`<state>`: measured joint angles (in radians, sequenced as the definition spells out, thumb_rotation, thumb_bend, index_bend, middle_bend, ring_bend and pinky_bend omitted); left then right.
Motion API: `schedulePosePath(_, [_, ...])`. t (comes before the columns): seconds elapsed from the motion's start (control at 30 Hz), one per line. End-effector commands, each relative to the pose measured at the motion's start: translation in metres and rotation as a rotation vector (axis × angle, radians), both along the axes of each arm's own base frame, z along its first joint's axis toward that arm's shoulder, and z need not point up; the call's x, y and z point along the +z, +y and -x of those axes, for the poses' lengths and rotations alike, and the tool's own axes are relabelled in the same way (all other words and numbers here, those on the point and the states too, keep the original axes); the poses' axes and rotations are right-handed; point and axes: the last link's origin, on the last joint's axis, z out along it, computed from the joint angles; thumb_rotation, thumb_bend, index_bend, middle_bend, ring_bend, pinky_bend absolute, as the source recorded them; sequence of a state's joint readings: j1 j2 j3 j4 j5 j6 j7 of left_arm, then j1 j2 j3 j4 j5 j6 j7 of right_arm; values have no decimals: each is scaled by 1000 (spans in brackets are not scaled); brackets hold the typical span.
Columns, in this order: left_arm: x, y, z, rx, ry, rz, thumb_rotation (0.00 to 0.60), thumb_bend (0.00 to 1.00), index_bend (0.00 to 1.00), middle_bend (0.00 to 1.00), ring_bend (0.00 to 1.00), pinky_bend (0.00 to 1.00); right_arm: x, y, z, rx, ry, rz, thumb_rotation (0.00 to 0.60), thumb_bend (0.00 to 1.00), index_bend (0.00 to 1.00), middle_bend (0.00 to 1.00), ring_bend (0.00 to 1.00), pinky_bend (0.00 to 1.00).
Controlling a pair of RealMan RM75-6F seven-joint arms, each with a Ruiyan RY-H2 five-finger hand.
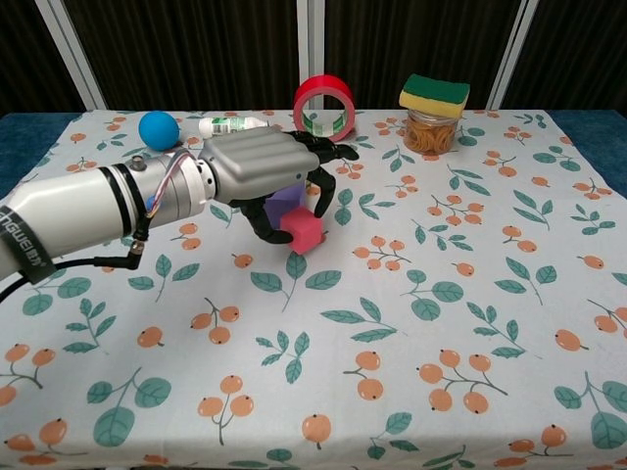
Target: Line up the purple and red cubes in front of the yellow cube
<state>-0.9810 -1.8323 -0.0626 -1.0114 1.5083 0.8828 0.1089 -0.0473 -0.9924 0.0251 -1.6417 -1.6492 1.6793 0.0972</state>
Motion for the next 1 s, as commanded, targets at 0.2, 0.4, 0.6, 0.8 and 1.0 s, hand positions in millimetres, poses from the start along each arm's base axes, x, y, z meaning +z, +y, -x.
schedulePosePath(0.2, [-4, 1, 5, 19, 5, -5, 600, 324, 421, 62, 39, 100, 0, -1, 0, 2, 2, -1, 600, 216, 0, 16, 0, 47])
schedulePosePath(0.4, [1, -1, 8, 18, 1, -19, 600, 292, 340, 54, 39, 100, 0, -2, 0, 5, -1, -4, 600, 215, 0, 16, 0, 47])
schedulePosePath(0.6, [18, -6, -1, 31, -99, -39, 600, 284, 322, 52, 39, 100, -1, -1, 0, 9, -2, -5, 600, 216, 0, 17, 0, 47])
schedulePosePath(0.8, [19, -14, -23, 60, -178, -5, 600, 268, 321, 52, 39, 100, 0, -1, 0, 16, -2, -3, 600, 216, 0, 17, 0, 47])
schedulePosePath(1.0, [-1, -20, -42, 63, -160, 22, 600, 210, 304, 51, 39, 100, 2, 0, 0, 12, 1, 1, 600, 216, 0, 16, 0, 47])
